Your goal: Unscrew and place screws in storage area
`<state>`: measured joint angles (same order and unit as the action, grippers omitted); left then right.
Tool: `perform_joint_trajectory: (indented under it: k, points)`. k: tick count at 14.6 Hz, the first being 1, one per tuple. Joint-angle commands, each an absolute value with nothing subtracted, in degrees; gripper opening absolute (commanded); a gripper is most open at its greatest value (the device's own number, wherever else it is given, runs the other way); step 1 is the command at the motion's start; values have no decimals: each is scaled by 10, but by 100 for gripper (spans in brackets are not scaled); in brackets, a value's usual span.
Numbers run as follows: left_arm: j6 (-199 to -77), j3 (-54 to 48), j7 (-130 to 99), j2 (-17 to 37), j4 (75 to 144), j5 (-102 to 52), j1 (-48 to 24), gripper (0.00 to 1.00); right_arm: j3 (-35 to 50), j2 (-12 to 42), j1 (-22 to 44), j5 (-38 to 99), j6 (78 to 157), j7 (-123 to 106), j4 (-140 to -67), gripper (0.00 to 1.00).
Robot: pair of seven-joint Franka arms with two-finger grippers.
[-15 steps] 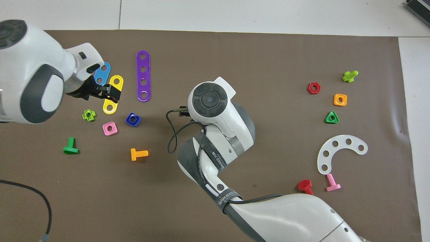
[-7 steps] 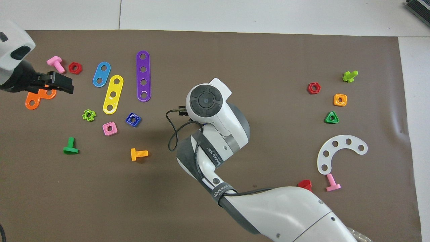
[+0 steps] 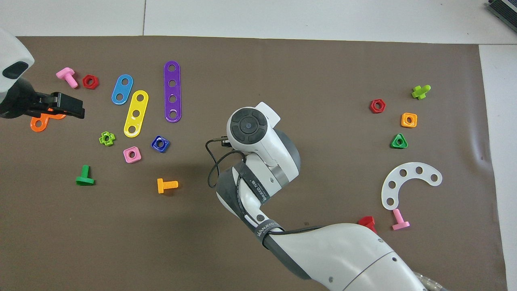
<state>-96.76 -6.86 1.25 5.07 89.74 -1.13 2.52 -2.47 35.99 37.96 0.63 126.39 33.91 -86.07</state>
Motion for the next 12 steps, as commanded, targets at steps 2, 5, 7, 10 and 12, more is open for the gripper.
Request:
perform_joint_trajectory:
  k: [2, 5, 7, 10, 12]
  points:
    - [-976, -63, 15, 34, 918, -14, 26, 100, -21, 345, 377, 2, 1264, 328, -882, 47]
    - [-983, -60, 14, 34, 923, -14, 32, 100, -21, 345, 377, 2, 1265, 328, -879, 8]
    - [-998, -60, 16, 33, 929, -15, 49, 100, -21, 346, 380, 8, 1264, 331, -875, 0]
    - [-990, -59, 11, 34, 924, -15, 45, 100, -21, 345, 380, 12, 1243, 339, -853, 0]
    - [-982, -28, 11, 40, 902, -15, 13, 100, -25, 331, 373, 11, 1230, 353, -843, 0]
